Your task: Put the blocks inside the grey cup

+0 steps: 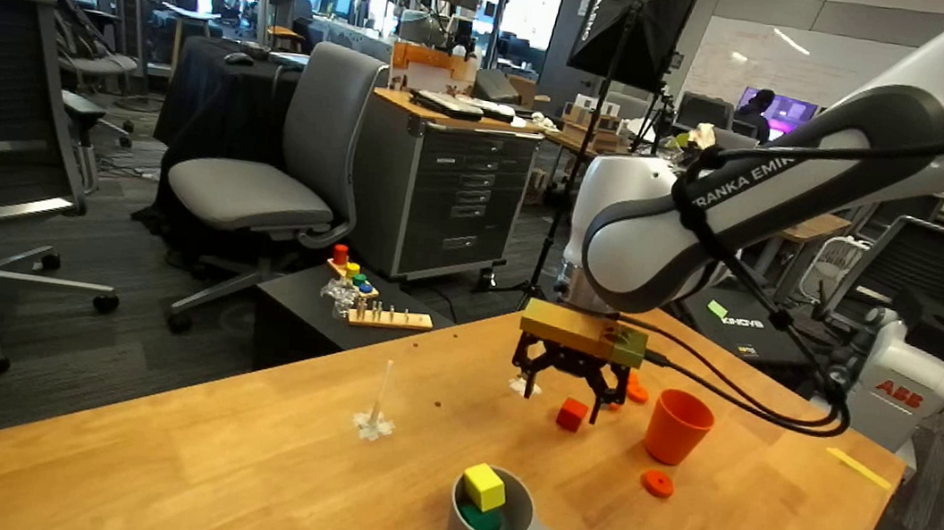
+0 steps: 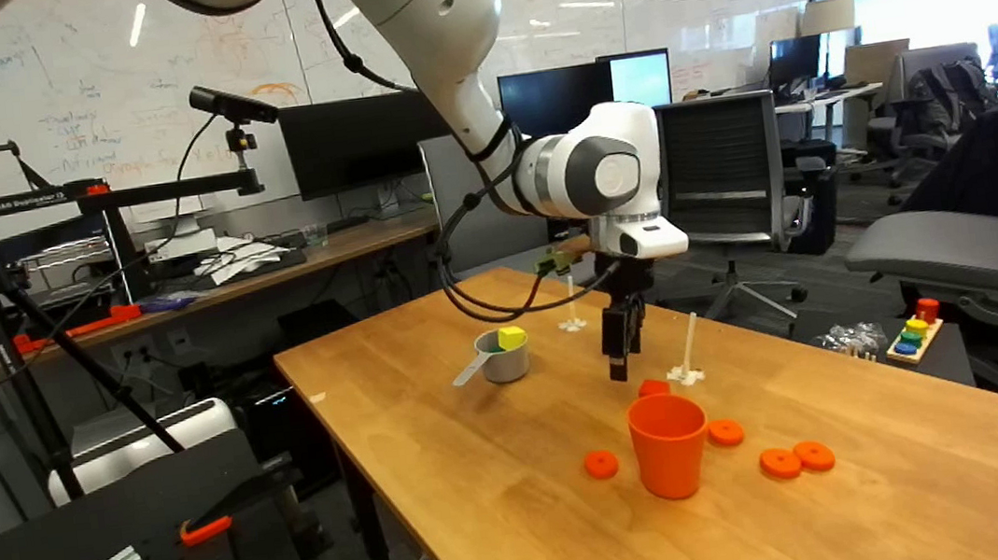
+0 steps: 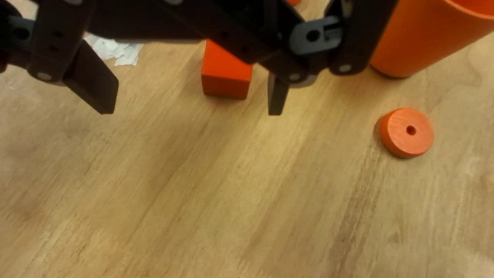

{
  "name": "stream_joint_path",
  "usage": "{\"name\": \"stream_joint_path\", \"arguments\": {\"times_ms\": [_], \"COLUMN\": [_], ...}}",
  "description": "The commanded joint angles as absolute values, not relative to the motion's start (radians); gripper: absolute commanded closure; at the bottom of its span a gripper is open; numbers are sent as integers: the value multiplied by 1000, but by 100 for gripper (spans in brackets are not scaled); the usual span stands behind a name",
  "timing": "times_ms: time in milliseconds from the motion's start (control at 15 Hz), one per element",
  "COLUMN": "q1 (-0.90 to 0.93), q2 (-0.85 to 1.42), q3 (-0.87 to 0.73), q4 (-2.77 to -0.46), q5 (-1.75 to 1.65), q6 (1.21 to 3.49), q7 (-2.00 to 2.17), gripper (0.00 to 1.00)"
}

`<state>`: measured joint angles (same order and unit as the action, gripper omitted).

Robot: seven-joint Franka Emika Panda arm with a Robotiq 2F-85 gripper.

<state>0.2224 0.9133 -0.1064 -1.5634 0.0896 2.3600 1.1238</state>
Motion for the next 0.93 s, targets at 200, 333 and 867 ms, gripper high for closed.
{"name": "stream_joint_path", "arguments": {"times_ms": [200, 333, 867], "q1": [163, 152, 149], "q2": [890, 907, 987], "q3": [-103, -100, -71], "q4": [-1588, -1578, -1535], "q5": [120, 121, 119], "q6": [2378, 2385, 2413], "q7": [1172, 1164, 1139], "gripper": [0, 0, 28]}}
